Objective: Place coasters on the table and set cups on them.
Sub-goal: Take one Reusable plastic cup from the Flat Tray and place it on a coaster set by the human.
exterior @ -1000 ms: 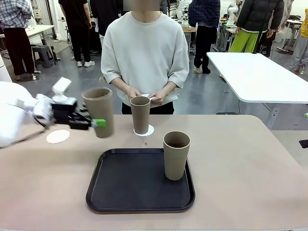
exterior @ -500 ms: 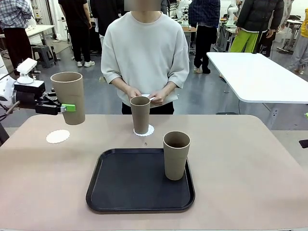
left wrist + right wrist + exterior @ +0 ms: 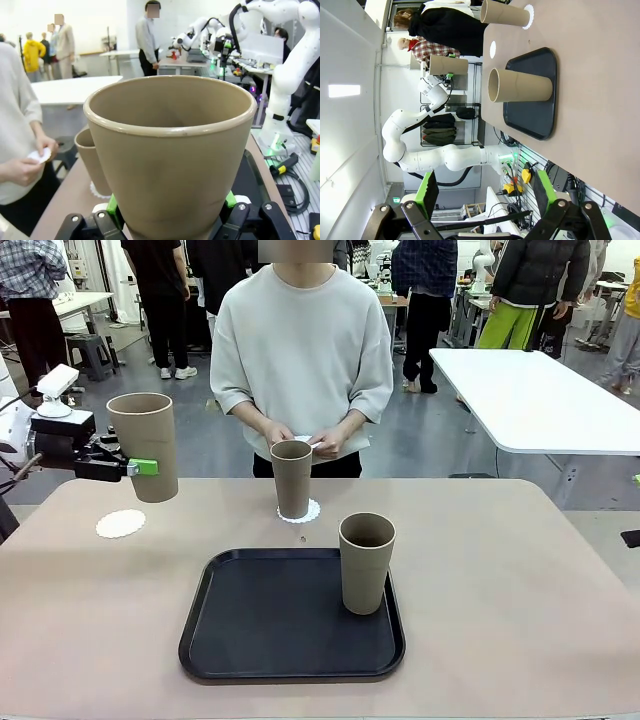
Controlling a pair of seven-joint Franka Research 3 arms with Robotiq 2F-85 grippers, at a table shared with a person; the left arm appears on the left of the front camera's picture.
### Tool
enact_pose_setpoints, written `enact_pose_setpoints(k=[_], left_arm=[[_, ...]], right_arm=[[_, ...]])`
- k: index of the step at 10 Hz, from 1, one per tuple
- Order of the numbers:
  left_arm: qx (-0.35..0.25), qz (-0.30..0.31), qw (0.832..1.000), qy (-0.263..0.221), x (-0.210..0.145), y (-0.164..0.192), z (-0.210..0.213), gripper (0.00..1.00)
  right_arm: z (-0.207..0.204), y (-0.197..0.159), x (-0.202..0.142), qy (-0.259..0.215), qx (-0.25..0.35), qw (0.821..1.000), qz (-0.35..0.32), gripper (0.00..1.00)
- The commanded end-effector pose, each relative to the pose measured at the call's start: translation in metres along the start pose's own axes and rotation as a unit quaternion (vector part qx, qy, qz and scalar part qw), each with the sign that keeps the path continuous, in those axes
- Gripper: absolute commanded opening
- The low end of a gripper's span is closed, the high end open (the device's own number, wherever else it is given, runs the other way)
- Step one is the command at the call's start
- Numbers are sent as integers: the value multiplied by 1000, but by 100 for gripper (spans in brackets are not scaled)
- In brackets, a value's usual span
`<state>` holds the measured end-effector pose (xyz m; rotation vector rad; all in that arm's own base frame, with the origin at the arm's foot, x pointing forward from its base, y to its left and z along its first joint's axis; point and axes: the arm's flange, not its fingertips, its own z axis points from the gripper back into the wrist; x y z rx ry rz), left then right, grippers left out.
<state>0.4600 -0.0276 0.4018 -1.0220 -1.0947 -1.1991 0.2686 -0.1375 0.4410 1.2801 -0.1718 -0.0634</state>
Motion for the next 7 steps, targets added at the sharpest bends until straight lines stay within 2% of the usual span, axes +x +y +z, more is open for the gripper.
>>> enact_pose_setpoints(k=[1,2,3,6,7], left_arm=[[-2,12,1000,-20,-4,24,5,85],[-3,6,999,-37,-17,53,21,85],[2,-20,999,-46,-34,62,37,85],[15,-22,998,-56,-68,100,80,85],[18,-21,998,-58,-78,101,99,85]], right_arm=[[0,0,1,-2,4,1000,0,100],[0,0,1,-2,4,1000,0,100],[0,0,1,-2,4,1000,0,100],[0,0,1,-2,4,1000,0,100],[0,0,1,-2,4,1000,0,100]])
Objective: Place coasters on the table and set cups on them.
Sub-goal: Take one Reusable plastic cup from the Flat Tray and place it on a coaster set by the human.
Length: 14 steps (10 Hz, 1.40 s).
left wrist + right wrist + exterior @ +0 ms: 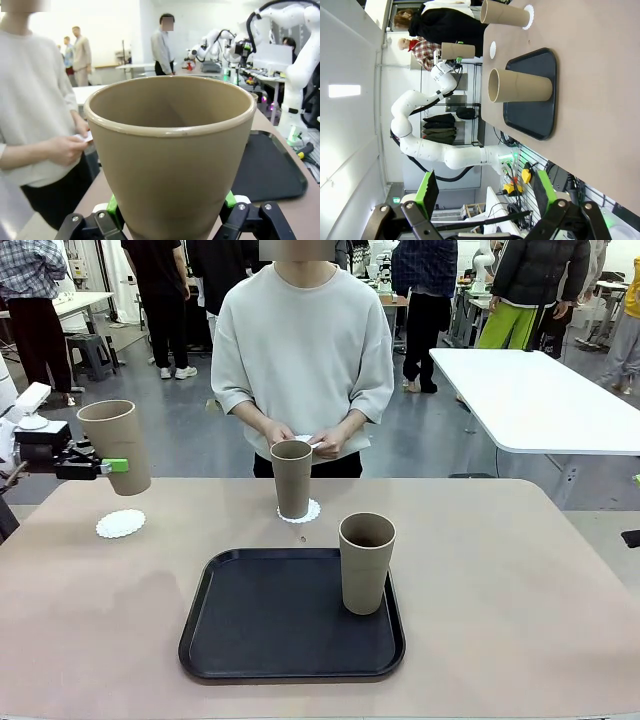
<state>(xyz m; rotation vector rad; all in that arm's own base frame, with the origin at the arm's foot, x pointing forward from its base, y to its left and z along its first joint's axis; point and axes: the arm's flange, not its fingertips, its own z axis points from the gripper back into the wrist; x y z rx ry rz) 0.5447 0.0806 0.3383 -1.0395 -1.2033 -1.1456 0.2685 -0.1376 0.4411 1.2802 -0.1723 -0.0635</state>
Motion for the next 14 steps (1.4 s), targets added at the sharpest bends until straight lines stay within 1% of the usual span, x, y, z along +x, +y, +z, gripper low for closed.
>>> enact_pose_setpoints(k=[1,4,6,7,8,13,14], left_arm=[[2,-10,1000,-10,-6,8,30,85],[35,3,999,4,-25,24,74,85],[45,1,999,14,-27,20,78,85],[72,-2,997,30,-20,14,73,85],[51,10,999,5,-32,20,81,85],[56,12,998,11,-35,21,81,85],[32,2,999,14,-39,25,71,85]], right_arm=[[0,0,1,-2,4,1000,0,100],[0,0,1,-2,4,1000,0,100],[0,0,1,-2,4,1000,0,100],[0,0,1,-2,4,1000,0,100],[0,0,1,-2,4,1000,0,100],[0,0,1,-2,4,1000,0,100],[0,0,1,-2,4,1000,0,100]])
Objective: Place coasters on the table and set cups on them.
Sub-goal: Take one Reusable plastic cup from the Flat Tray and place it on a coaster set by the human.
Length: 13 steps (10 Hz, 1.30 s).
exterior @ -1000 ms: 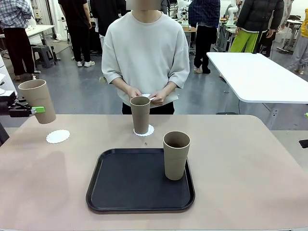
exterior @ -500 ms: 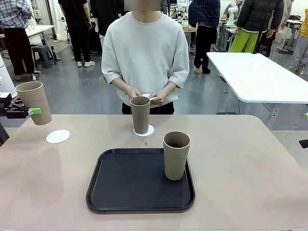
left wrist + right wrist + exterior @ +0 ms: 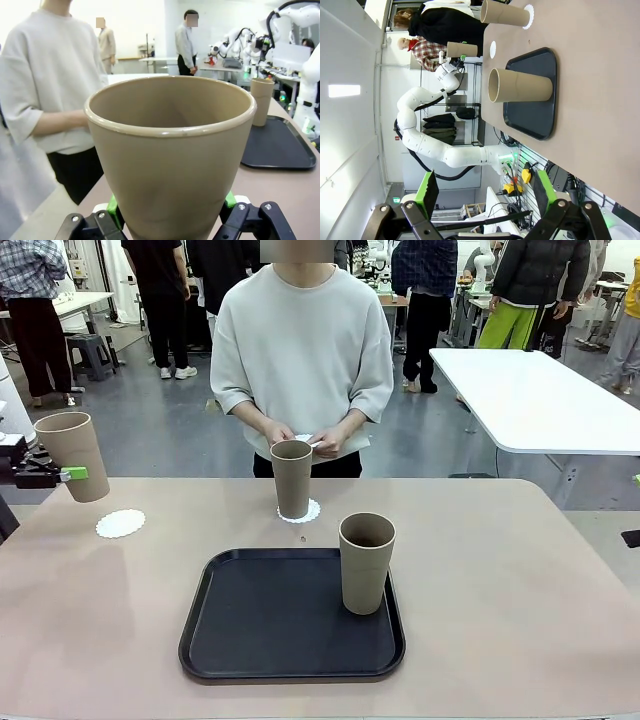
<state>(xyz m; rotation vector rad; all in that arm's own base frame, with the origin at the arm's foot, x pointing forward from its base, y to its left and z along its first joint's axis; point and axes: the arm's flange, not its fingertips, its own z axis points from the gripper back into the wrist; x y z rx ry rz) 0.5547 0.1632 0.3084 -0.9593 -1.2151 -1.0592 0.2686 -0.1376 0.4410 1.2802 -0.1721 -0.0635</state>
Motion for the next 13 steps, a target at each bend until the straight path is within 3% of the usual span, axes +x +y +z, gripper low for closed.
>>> enact_pose_setpoints(k=[1,7,13], left_arm=[[-34,-16,999,2,-9,1,-13,85],[-65,-2,998,1,-40,9,-22,85],[-83,12,996,-9,-42,3,-17,85]], right_arm=[[0,0,1,-2,4,1000,0,100],[0,0,1,-2,4,1000,0,100],[0,0,1,-2,4,1000,0,100]])
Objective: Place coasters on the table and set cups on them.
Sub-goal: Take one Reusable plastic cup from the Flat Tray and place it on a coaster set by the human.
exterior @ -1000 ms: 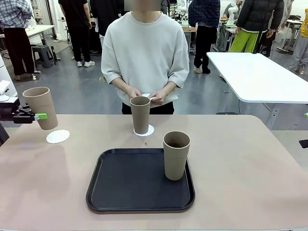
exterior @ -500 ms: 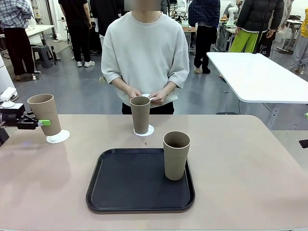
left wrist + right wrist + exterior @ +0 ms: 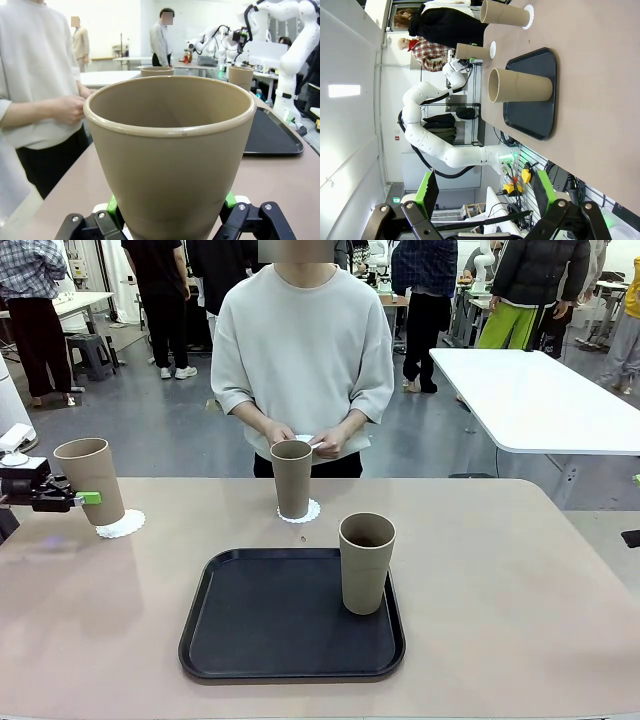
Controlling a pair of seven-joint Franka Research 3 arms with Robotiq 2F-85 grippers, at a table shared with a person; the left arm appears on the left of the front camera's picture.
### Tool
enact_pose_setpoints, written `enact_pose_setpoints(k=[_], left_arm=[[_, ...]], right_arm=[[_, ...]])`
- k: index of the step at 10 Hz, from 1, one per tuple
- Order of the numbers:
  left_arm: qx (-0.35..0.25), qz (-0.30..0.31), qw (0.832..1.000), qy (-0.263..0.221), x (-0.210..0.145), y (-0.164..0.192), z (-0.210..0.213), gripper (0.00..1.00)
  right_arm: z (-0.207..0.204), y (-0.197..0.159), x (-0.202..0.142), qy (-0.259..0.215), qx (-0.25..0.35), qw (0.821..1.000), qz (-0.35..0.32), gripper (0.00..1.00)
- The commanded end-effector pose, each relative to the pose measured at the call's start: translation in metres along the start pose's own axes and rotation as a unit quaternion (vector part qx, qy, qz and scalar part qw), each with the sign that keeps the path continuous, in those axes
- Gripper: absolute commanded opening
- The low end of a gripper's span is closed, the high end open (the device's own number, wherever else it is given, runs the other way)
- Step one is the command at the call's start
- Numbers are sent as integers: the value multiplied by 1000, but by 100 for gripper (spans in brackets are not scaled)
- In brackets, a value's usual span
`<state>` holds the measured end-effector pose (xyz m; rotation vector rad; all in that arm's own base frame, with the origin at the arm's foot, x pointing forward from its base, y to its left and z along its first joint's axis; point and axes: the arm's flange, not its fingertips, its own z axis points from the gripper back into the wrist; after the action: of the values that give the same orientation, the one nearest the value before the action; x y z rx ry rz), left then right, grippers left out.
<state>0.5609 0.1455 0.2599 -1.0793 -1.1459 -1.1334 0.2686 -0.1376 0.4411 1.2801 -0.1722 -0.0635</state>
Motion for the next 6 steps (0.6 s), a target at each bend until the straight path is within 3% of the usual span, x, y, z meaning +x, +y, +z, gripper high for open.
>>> enact_pose_setpoints(k=[1,6], left_arm=[[3,-1,1000,3,0,1,-1,85],[8,-11,1000,-7,-6,2,-2,85]], right_arm=[[0,0,1,-2,4,1000,0,100],[0,0,1,-2,4,1000,0,100]])
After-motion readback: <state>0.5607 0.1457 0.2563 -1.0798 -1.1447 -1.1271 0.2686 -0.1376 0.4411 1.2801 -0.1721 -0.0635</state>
